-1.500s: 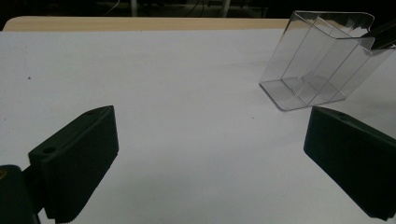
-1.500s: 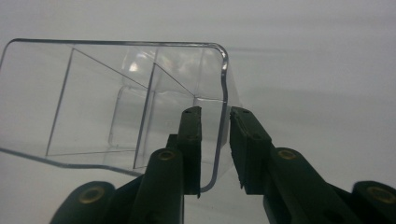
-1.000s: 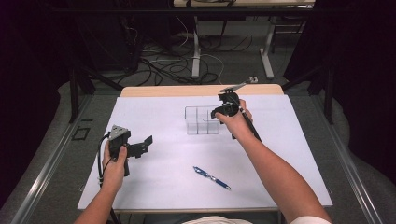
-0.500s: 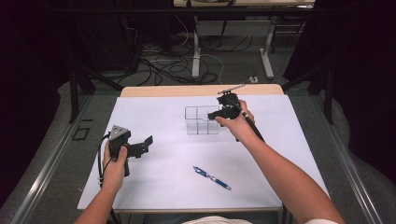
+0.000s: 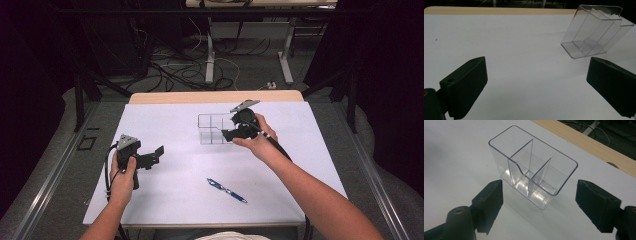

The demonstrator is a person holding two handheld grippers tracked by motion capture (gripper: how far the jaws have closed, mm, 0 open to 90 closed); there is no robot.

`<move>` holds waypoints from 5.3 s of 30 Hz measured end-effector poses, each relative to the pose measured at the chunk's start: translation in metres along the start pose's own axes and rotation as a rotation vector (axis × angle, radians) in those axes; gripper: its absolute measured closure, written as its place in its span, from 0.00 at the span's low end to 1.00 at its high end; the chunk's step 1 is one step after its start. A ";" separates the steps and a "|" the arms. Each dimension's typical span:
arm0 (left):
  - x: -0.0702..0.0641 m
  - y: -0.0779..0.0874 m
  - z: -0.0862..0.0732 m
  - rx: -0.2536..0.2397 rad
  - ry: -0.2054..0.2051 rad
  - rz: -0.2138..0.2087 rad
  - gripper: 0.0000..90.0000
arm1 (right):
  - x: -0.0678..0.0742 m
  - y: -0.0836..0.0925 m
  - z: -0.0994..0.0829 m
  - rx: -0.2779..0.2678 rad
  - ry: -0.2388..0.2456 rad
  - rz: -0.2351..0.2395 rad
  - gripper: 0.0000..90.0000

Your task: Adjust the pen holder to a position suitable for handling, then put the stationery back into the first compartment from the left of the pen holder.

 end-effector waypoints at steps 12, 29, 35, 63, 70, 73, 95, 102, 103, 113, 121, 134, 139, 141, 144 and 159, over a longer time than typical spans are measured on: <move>-0.003 0.000 0.000 0.017 -0.023 0.000 0.05 | 0.008 0.034 -0.029 -0.021 0.013 0.057 0.21; -0.009 -0.003 -0.002 0.048 -0.057 -0.024 0.06 | 0.012 0.066 -0.070 -0.054 -0.028 0.096 0.17; -0.011 -0.003 -0.002 0.051 -0.062 -0.027 0.06 | 0.015 0.065 -0.078 -0.022 -0.016 0.117 0.19; -0.009 -0.003 -0.003 0.057 -0.062 -0.020 0.06 | 0.052 0.052 -0.094 0.198 0.043 0.294 0.53; -0.009 -0.003 -0.003 0.059 -0.061 -0.021 0.06 | 0.062 0.049 -0.102 0.273 0.032 0.331 0.63; -0.009 -0.003 -0.004 0.060 -0.062 -0.021 0.06 | 0.068 0.048 -0.105 0.303 0.034 0.341 0.66; -0.008 -0.003 -0.004 0.062 -0.060 -0.020 0.06 | 0.082 0.040 -0.119 0.393 0.009 0.365 0.79; -0.008 -0.003 -0.004 0.064 -0.060 -0.021 0.06 | 0.084 0.039 -0.122 0.408 0.011 0.357 0.85; -0.008 -0.003 -0.004 0.063 -0.061 -0.021 0.06 | 0.083 0.038 -0.122 0.404 0.017 0.360 0.87; -0.009 -0.003 -0.004 0.063 -0.065 -0.021 0.06 | 0.084 0.038 -0.122 0.409 0.013 0.349 0.88; -0.009 -0.003 -0.004 0.061 -0.063 -0.021 0.06 | 0.085 0.038 -0.121 0.408 0.011 0.350 0.88; -0.009 -0.004 -0.004 0.066 -0.064 -0.023 0.06 | 0.082 0.040 -0.115 0.373 0.048 0.338 0.89; -0.011 -0.004 -0.005 0.078 -0.072 -0.025 0.06 | 0.078 0.041 -0.110 0.346 0.083 0.324 0.89; -0.012 -0.005 -0.005 0.077 -0.084 -0.023 0.06 | 0.075 0.041 -0.108 0.345 0.098 0.318 0.89; -0.014 -0.005 -0.003 0.079 -0.088 -0.030 0.02 | 0.071 0.040 -0.104 0.333 0.105 0.320 0.89; -0.036 -0.005 0.002 0.104 -0.161 -0.100 0.00 | 0.024 0.028 -0.067 0.318 0.065 0.317 0.89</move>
Point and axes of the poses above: each handheld gripper's, and its own axes: y roughly backward along the jaws, z roughly out of its top, x roughly to its left, the point moved 3 cm from there along -y, roughly forward along the jaws, and after that the axes turned 14 degrees about -x, right-handed, at the moved point
